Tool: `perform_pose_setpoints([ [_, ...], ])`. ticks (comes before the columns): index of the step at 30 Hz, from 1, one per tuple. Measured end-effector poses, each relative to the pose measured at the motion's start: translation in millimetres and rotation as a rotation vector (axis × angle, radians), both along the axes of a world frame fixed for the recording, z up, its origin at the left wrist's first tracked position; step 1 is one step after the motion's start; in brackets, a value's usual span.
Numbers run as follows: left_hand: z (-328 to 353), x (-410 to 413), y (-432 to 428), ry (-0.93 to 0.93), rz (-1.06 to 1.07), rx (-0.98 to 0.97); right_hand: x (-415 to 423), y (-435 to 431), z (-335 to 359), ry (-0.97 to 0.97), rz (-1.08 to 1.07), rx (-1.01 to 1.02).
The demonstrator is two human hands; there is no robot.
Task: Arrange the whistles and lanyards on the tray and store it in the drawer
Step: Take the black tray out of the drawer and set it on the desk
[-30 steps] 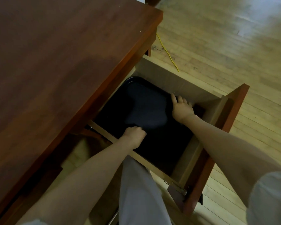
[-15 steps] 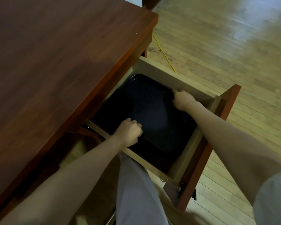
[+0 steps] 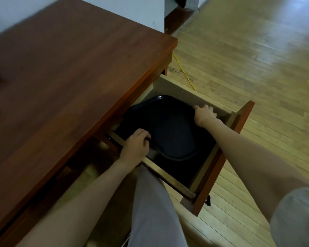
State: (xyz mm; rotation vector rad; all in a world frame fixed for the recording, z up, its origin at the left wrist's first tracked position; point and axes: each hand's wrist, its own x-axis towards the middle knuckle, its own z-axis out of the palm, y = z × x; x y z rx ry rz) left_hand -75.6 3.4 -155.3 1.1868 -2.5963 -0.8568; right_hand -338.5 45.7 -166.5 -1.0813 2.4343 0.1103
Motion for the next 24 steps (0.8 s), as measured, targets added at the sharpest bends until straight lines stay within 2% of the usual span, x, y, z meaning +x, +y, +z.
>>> perform_pose_setpoints([
  [2,7,0,9,0.053,0.171,0.134,7,9,5,-0.073,-0.046,-0.003],
  [5,15,1,23,0.068,0.264,0.161,21,26,10,-0.126,-0.117,-0.016],
  [12,30,10,48,0.110,0.407,0.230,54,70,28,0.032,-0.180,-0.081],
  [16,43,18,63,0.119,0.382,0.220,65,92,46,0.078,-0.230,-0.127],
  [24,67,22,92,0.160,0.224,0.064,88,144,73,0.104,-0.398,-0.270],
])
